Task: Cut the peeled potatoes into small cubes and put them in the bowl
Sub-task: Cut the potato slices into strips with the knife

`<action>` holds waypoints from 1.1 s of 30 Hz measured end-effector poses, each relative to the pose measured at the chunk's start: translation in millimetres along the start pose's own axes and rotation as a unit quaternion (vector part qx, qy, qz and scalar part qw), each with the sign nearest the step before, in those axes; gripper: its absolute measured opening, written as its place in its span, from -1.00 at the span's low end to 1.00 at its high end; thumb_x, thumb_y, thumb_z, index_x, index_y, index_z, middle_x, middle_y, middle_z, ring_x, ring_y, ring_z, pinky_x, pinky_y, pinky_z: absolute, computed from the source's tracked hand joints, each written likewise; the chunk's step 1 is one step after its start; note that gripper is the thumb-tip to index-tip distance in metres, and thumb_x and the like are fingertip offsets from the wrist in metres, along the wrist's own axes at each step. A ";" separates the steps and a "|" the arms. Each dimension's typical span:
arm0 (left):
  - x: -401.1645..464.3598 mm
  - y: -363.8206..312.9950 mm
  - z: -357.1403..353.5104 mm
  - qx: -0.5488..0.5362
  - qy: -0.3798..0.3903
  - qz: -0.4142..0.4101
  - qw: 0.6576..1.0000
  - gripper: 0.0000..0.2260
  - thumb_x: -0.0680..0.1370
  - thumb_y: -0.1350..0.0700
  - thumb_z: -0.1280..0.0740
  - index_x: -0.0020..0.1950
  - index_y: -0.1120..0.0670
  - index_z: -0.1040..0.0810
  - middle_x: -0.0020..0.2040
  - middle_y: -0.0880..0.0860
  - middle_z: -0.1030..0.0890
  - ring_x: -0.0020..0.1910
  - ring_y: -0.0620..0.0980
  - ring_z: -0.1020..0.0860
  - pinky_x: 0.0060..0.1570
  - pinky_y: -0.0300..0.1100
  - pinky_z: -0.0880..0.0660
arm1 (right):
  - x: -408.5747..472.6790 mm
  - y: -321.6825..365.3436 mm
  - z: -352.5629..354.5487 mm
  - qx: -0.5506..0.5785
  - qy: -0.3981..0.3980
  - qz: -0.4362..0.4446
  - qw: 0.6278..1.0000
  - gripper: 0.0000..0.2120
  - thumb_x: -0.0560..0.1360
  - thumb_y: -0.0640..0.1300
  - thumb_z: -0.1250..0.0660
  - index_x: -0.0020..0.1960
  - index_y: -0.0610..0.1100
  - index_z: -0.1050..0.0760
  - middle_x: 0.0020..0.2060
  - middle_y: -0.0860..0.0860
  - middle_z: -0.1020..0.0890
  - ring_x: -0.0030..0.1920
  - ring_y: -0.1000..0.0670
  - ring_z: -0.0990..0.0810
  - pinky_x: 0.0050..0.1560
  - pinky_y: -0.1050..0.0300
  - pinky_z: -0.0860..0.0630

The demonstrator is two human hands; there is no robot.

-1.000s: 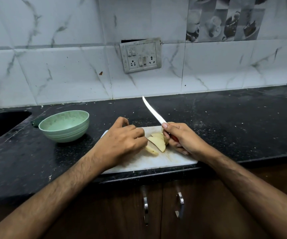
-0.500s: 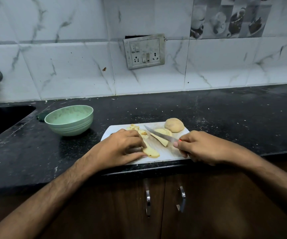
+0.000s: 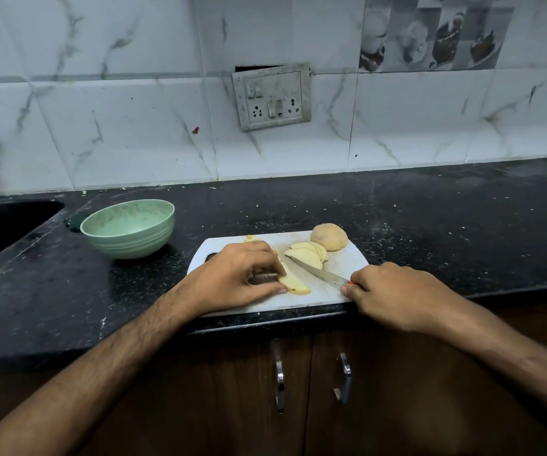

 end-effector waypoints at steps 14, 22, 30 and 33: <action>22.1 13.2 -17.6 0.047 0.038 0.017 0.998 -0.81 0.58 -0.03 -0.39 0.09 0.05 -0.62 -0.02 -0.07 -0.59 -0.04 -0.10 -0.56 -0.05 -0.08 -0.54 | 15.5 -6.3 -8.2 0.059 0.023 -0.019 0.998 -0.65 0.63 0.16 -0.05 -0.22 -0.02 -0.31 -0.24 0.02 -0.44 -0.12 -0.11 -0.51 -0.06 -0.02 -0.46; 26.7 6.7 -21.7 0.058 0.007 0.040 0.997 -0.60 0.48 -0.31 -0.38 0.01 0.02 -0.60 -0.10 -0.13 -0.52 -0.14 -0.15 -0.50 -0.13 -0.27 -0.45 | 18.8 5.5 4.8 0.022 0.018 -0.021 0.999 -0.68 0.64 0.15 -0.04 0.03 -0.03 -0.44 -0.11 -0.01 -0.43 -0.10 -0.11 -0.46 -0.03 0.01 -0.44; 27.2 18.0 -22.1 0.030 -0.023 0.075 0.996 -0.76 0.49 -0.13 -0.48 -0.05 0.01 -0.59 -0.12 -0.14 -0.52 -0.15 -0.18 -0.52 -0.14 -0.37 -0.43 | 18.2 21.6 11.5 0.005 -0.004 -0.008 1.000 -0.66 0.66 0.12 0.00 0.12 -0.06 -0.45 0.14 -0.09 -0.56 0.07 -0.15 -0.54 -0.05 0.00 -0.37; 26.2 18.5 -19.4 0.026 -0.029 0.069 0.997 -0.76 0.50 -0.12 -0.49 -0.07 0.04 -0.63 -0.13 -0.12 -0.59 -0.14 -0.17 -0.56 -0.14 -0.25 -0.52 | 14.4 22.7 16.2 -0.007 -0.022 -0.005 1.000 -0.69 0.67 0.12 0.01 0.01 -0.03 -0.40 0.09 -0.07 -0.57 -0.06 -0.11 -0.47 -0.08 0.01 -0.36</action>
Point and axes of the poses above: each hand's wrist, its own x-axis towards the middle knuckle, its own z-axis out of the back of the hand, y = z × x, the point moved 6 cm from there along x, towards the middle knuckle
